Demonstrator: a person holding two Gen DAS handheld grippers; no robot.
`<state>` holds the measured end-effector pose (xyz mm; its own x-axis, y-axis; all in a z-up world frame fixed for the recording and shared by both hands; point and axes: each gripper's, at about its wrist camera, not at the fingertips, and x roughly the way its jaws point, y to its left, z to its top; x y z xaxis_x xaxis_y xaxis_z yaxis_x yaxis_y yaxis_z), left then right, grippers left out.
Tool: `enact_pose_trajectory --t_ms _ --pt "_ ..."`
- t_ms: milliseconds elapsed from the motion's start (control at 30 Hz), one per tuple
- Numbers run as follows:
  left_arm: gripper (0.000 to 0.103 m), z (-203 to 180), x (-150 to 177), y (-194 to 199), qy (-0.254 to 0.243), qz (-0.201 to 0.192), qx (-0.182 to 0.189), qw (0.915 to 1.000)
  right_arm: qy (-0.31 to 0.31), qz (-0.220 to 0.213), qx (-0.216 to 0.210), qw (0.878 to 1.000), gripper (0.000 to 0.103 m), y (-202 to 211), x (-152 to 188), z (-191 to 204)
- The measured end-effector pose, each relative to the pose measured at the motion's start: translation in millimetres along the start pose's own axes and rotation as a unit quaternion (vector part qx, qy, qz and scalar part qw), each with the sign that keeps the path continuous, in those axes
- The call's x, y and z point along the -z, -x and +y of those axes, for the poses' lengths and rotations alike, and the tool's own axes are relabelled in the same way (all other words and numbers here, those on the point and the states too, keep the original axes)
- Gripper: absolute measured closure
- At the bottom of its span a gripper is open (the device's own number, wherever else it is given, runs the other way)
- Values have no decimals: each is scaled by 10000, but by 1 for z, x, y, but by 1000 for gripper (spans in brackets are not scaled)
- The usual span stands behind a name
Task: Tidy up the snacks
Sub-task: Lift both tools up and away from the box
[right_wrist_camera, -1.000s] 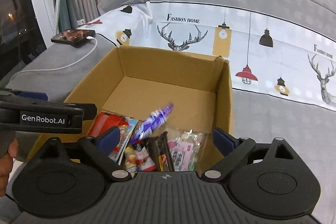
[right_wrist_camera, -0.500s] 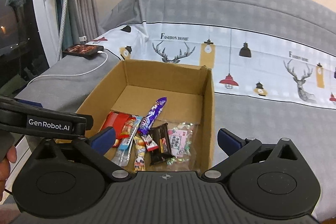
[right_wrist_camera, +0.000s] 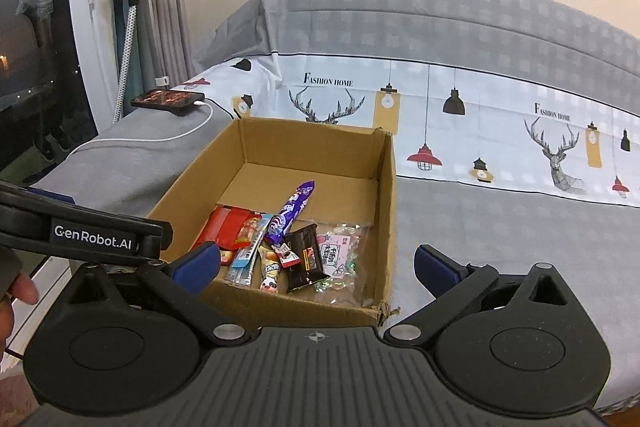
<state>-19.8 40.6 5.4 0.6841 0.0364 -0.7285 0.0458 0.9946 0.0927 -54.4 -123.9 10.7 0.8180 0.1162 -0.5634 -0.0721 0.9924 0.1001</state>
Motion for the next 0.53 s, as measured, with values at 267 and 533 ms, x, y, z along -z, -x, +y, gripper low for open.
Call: enact_pose_trajectory --t_ms 267,533 --pt "0 -2 3 11 -110 -126 -135 9998 10 -127 26 9999 0 14 4 -1" --pt "0 -5 5 14 -153 -99 -215 9996 -71 -239 56 9997 0 21 4 -5"
